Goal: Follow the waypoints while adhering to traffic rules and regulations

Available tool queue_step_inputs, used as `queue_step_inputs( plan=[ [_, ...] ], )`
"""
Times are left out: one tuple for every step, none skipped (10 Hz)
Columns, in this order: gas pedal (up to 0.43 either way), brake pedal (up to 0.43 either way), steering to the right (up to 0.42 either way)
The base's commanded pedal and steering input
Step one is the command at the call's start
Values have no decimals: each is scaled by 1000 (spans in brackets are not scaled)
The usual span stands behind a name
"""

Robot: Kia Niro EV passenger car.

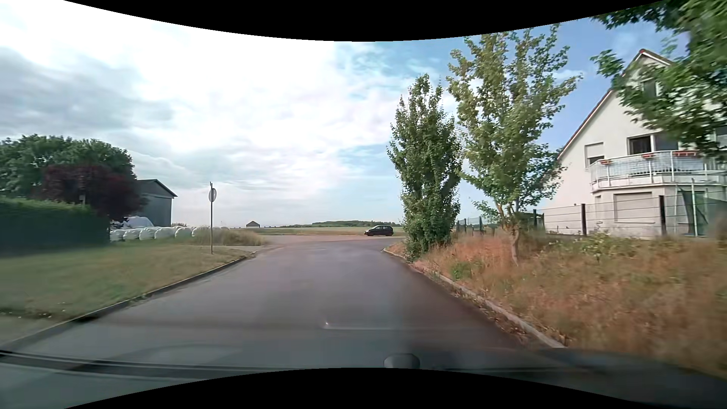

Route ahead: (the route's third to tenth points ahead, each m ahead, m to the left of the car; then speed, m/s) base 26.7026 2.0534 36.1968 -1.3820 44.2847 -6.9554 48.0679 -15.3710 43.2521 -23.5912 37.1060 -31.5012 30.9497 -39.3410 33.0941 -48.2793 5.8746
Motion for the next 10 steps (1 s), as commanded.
queue_step_inputs(
  plan=[
    [98,0,-29],
    [98,0,-30],
    [98,0,-35],
    [98,0,-43],
    [98,0,-48],
    [98,0,-48],
    [98,0,-48],
    [98,0,-48],
    [98,0,-46],
    [98,0,-46]
  ],
)
